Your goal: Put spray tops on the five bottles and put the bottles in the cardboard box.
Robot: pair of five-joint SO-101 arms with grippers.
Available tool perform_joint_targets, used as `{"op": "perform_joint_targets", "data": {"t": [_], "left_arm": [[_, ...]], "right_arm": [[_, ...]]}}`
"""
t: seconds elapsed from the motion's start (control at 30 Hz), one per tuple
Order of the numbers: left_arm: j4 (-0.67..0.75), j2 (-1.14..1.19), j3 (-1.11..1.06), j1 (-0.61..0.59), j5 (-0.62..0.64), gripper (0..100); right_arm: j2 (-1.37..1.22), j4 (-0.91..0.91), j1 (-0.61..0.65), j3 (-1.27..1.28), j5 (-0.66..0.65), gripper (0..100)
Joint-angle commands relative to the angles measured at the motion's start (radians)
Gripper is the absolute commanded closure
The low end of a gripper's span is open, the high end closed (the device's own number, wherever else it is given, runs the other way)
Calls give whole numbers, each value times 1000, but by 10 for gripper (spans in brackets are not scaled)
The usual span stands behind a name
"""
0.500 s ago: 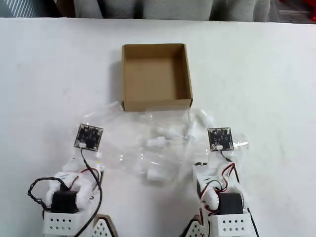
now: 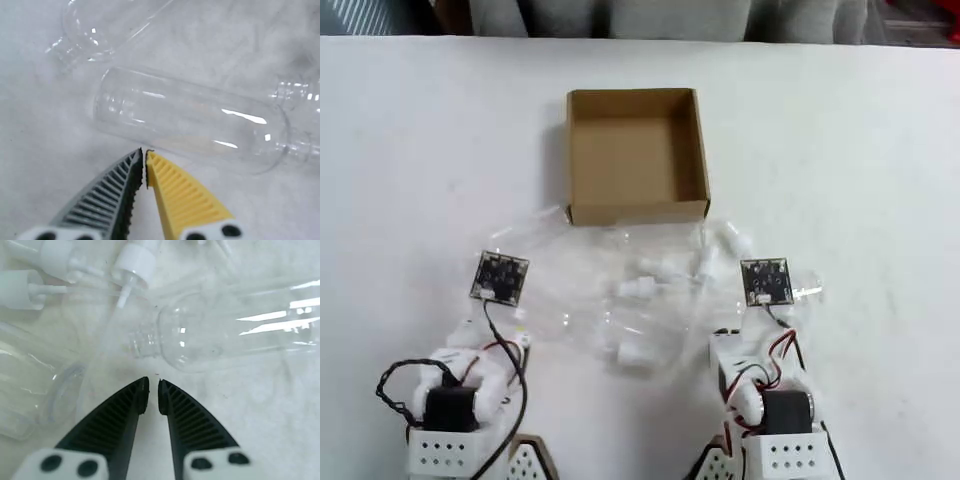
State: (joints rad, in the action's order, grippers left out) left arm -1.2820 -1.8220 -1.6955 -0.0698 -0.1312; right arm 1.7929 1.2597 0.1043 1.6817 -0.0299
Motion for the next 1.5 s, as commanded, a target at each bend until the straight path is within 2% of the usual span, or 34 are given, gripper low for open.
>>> {"op": "perform_joint_targets", "data": {"t": [0.0,1.47], "left_arm": [[-6,-4,3,12,-2,976],[18,-7,26,-1,-2,973]], "right_arm": [[5,4,-7,9,-6,981],[5,4,-4,9,-11,981]]}}
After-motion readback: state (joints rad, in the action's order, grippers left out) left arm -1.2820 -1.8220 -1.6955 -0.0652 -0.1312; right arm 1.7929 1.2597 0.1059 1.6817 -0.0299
